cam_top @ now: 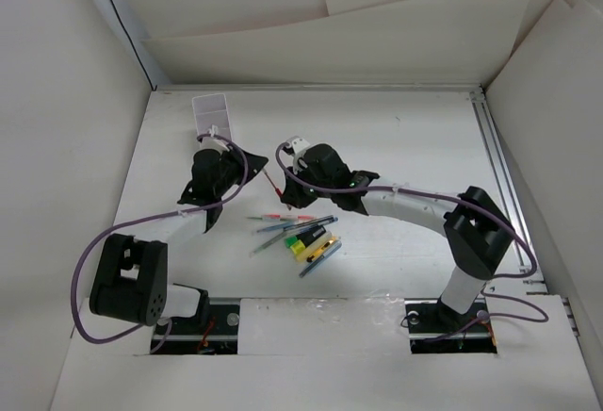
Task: Sort the stationery into containers
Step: Place the pen in the storage box.
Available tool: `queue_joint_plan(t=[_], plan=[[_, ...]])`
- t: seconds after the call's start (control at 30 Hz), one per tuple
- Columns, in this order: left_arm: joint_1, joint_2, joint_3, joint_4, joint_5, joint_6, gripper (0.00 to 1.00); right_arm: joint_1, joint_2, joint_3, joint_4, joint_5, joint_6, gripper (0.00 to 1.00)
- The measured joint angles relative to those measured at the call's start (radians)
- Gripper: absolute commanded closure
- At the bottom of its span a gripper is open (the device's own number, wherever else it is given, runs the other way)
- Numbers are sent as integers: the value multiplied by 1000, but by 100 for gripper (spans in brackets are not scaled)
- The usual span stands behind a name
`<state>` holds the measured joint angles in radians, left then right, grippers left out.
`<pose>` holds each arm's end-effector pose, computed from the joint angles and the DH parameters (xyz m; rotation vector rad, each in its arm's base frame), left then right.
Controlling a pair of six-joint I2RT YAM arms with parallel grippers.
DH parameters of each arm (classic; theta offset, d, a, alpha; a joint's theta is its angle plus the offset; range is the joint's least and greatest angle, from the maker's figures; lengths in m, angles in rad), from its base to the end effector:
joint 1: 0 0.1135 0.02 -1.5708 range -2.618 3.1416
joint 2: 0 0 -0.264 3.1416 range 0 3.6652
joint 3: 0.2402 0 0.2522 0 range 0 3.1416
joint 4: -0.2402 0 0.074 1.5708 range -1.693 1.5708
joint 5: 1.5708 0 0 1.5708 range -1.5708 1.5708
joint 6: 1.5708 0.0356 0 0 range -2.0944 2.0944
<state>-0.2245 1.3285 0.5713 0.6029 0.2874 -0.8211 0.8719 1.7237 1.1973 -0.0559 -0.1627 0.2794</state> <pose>0.2734 -0.0728 0.2285 -0.3184 1.8010 -1.0038 0.2486 0.3048 0.2432 -0.7562 2.1367 0.8191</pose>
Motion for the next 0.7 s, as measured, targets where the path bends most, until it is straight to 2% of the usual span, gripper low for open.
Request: queue_joint_plan(t=[0.17,0.2,0.23,0.33,0.37,0.4,0.5,0.7], plan=[[-3,-1,2,-1,0,0,100,0,8,0,4,-3,1,100],[-3,-3,2,-1,-1,1,100,0,8,0,5,-3,1,96],[-3,-6,1,-2,-3,2,100,0,8,0,5,-3,2,78],[-3,-26,1,-21,-18,11,100,0,8,0,10,-3,13,50],[-3,-36,1,-31,-29,13,100,0,7,0,11,0,15,36],[-3,-47,2,-43,-40,18,100,0,5,0,11,3,20,30],[-3,-77,31,-111,-103,34,100,0,-31,-12,9,31,23,23],[-3,-82,249,-261,-317,74,100,-7,-293,-99,25,166,59,23]])
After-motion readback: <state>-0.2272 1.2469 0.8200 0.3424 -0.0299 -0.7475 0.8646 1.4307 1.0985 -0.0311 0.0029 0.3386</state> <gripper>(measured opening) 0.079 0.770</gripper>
